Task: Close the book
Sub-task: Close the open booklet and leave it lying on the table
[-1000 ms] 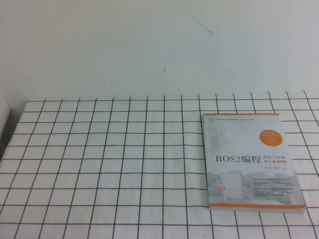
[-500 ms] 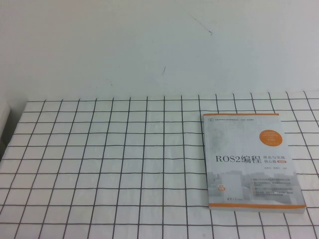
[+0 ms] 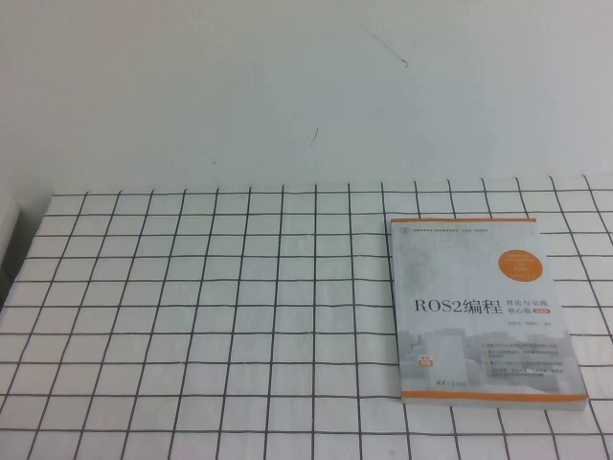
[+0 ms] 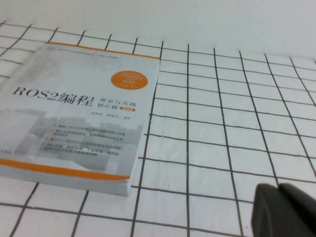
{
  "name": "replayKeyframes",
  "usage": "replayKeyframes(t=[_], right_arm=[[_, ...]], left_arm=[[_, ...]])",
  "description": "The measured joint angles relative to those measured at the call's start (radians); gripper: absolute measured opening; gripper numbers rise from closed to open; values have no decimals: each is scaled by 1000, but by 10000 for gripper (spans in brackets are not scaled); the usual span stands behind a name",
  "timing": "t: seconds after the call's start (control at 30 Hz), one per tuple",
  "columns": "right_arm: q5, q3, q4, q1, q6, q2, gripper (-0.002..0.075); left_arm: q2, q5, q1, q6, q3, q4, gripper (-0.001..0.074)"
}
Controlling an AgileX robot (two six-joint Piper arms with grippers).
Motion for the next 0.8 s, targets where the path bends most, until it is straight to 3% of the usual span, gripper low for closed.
replayKeyframes(t=[0.8], right_arm=[[10, -2, -2, 0, 6, 0, -3]], left_arm=[[0, 0, 0, -3, 0, 0, -4]])
